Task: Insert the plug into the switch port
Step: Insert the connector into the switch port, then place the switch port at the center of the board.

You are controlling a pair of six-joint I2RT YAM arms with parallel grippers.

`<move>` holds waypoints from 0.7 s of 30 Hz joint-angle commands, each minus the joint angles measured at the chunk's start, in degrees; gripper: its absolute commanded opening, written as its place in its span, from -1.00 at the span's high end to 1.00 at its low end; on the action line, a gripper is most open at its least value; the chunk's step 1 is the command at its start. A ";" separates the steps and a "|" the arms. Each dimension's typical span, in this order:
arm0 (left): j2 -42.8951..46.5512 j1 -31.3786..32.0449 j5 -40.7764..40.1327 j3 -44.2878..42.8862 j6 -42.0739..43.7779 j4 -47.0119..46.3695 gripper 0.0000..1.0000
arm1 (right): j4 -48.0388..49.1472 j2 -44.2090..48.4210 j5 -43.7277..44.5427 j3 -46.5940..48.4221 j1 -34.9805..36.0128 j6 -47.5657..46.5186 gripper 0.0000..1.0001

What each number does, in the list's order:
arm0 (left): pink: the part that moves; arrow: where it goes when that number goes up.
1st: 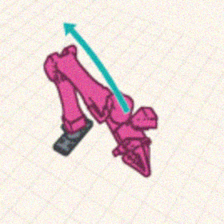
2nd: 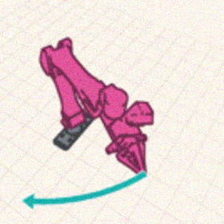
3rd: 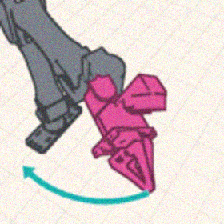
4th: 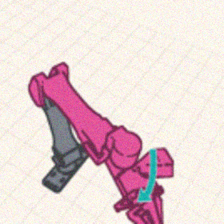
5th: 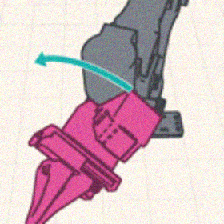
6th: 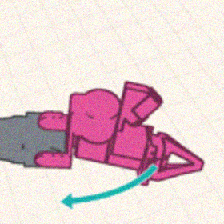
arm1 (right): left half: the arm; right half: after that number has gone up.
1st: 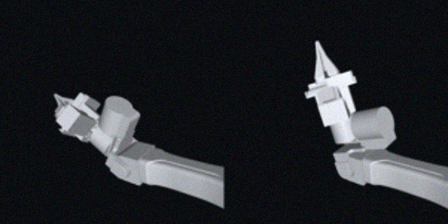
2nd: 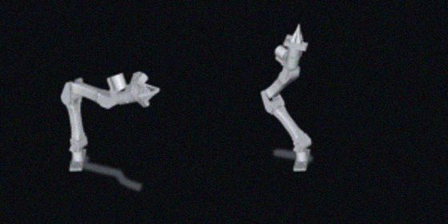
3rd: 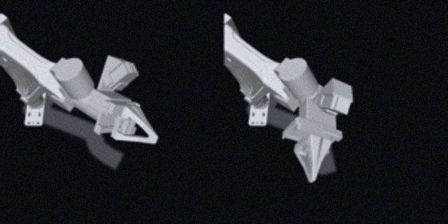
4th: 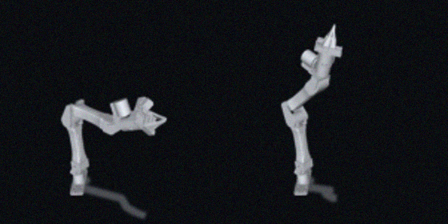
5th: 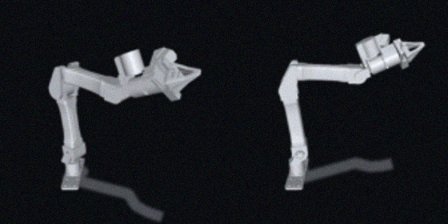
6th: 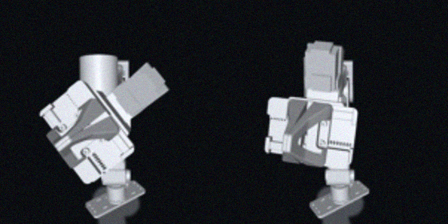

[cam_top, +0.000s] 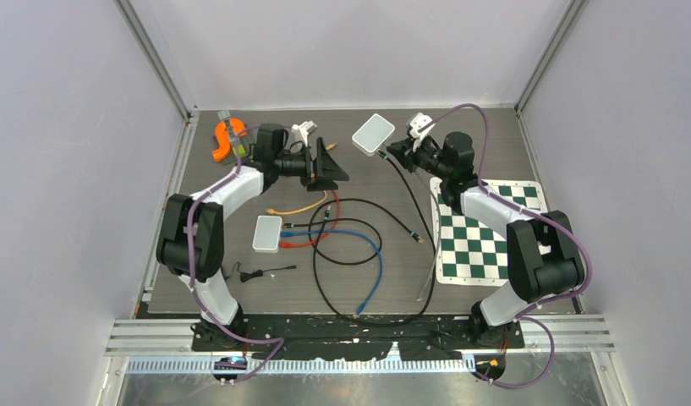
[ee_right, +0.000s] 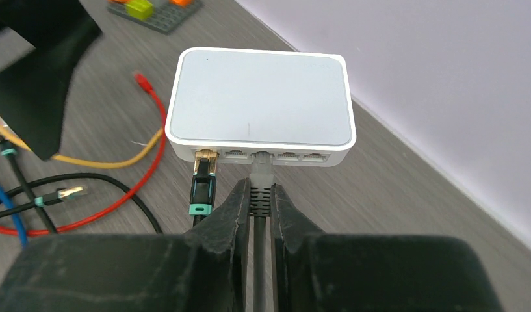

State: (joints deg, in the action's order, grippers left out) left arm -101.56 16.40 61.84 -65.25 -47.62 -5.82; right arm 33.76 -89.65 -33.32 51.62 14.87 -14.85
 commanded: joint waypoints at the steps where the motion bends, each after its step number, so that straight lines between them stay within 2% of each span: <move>1: 5.57 -0.58 -14.95 -7.36 22.49 28.21 -0.97 | -2.73 -1.26 12.34 3.43 0.02 3.89 0.90; 10: 15.40 -0.95 -38.75 -3.91 26.05 29.24 -0.99 | -12.54 -6.64 16.56 7.34 0.51 4.64 0.90; 13: 19.21 -2.21 -44.95 -1.27 24.84 27.46 -0.99 | -22.09 -9.23 17.79 13.70 0.75 5.23 0.90; 16: 21.62 -5.13 -45.75 0.80 21.87 26.70 -0.99 | -29.00 -12.50 19.82 18.08 1.86 5.84 0.90; 21: 24.20 -12.38 -40.20 8.23 13.32 19.44 -0.99 | -34.45 -14.19 23.06 21.52 4.61 4.80 0.89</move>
State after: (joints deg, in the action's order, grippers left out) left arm -79.46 8.84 20.47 -62.15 -27.75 19.88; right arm 4.58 -103.61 -13.63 68.90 17.19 -10.15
